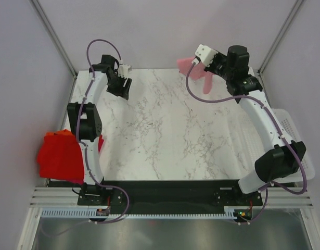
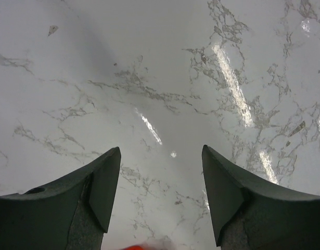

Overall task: Fold and stack the t-shirts
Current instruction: Move the tshirt to the center of the board

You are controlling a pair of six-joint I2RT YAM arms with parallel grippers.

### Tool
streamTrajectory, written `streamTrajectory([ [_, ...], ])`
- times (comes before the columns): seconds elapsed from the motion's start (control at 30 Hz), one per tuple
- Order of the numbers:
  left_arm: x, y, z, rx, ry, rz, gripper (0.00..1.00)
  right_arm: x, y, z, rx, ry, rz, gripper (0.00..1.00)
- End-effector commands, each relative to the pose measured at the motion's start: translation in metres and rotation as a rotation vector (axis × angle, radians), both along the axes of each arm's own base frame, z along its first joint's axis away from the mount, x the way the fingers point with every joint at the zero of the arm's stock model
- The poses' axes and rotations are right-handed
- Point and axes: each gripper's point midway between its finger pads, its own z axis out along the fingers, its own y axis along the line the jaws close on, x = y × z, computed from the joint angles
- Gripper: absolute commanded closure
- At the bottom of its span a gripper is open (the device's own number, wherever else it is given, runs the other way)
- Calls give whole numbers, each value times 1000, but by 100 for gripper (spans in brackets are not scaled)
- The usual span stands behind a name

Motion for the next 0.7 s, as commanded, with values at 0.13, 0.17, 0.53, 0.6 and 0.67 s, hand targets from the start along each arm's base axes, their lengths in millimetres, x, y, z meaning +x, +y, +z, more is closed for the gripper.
streamTrajectory([
  [0.13, -14, 31, 81, 159, -197, -12, 29, 2, 44, -47, 66, 80, 140, 100],
  [0.17, -14, 35, 83, 184, -205, -16, 29, 7, 48, -60, 75, 112, 149, 100],
  [0.53, 8, 30, 76, 95, -262, -26, 29, 81, 44, -157, 152, 340, -124, 43],
  [0.6, 7, 19, 78, 27, -256, -20, 29, 52, 48, -123, 70, 285, 9, 43],
  [0.67, 2, 10, 79, -30, -238, -6, 29, -6, 61, -138, -38, 363, 220, 42],
])
